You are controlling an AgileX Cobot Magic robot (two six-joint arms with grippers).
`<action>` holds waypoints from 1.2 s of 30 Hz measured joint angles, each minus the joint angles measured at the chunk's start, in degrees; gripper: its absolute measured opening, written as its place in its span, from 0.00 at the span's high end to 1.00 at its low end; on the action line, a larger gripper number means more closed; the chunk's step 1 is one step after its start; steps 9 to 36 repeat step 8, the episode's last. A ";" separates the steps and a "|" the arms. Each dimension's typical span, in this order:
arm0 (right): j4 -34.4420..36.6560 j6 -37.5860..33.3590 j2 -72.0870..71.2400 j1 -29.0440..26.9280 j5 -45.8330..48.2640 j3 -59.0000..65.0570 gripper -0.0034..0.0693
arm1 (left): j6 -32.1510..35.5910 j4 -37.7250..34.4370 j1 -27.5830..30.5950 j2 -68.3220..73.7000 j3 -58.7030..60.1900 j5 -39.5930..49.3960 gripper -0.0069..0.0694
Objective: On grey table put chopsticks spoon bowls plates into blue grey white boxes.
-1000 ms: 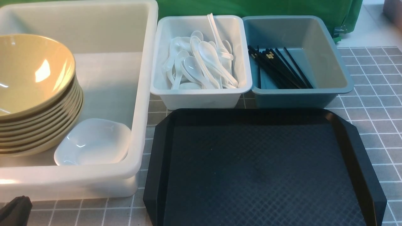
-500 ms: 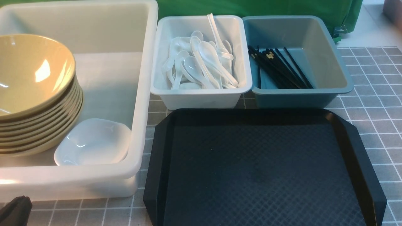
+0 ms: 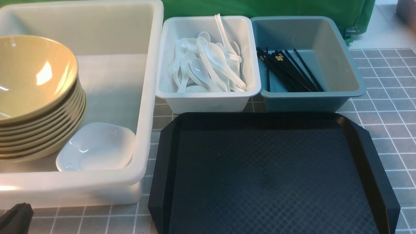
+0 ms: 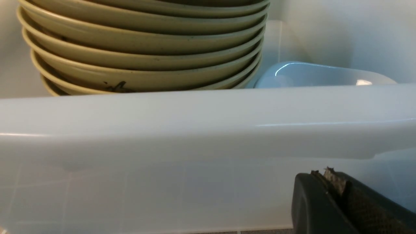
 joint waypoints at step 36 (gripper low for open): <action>0.00 0.00 0.00 0.00 0.00 0.00 0.76 | 0.00 0.00 0.00 0.00 0.00 0.00 0.92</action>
